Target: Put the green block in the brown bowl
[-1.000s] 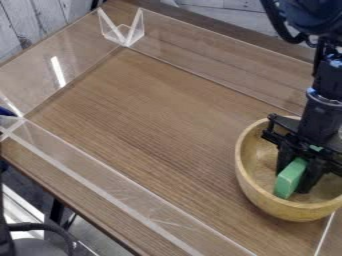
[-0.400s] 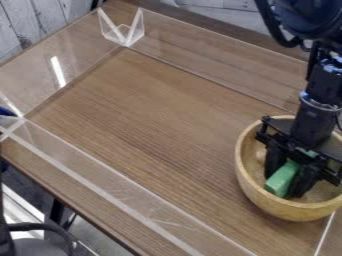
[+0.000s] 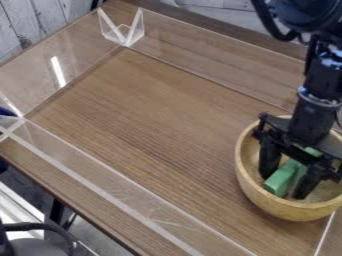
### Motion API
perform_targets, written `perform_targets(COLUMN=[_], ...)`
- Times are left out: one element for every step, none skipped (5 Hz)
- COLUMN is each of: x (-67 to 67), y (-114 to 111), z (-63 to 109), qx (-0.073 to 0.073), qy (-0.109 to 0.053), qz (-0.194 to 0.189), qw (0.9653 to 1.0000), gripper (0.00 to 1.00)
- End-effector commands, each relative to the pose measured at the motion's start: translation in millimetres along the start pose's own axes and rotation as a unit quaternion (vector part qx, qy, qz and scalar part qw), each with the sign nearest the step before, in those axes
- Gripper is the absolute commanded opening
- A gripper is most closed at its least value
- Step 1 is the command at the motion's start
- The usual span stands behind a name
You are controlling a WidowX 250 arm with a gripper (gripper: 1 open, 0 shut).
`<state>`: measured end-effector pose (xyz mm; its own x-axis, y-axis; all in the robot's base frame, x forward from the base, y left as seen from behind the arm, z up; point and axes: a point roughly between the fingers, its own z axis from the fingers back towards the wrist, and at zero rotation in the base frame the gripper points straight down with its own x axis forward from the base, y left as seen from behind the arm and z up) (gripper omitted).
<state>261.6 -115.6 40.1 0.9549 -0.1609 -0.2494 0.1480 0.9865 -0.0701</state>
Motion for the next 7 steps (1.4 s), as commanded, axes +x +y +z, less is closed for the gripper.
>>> perform_targets(x=[-2.0, -4.5, -11.4, -25.2, -39.0, -28.4, -17.3], y=[-0.8, -2.7, -5.5, -5.0, 5.9, 8.7, 13.1], z=[26.6, 35.5, 58.3, 98.8, 137.9, 124.3, 115.2], qx=[-0.02, -0.023, -0.028, -0.034, -0.046, -0.029, -0.013], qy=[-0.057, -0.072, -0.104, -0.141, -0.176, -0.164, -0.151], qz=[0.009, 0.016, 0.027, 0.022, 0.019, 0.018, 0.02], qw=[0.9981, 0.997, 0.9938, 0.9892, 0.9831, 0.9859, 0.9882], gripper=[1.0, 0.0, 1.0, 1.0, 1.0, 0.0, 0.0])
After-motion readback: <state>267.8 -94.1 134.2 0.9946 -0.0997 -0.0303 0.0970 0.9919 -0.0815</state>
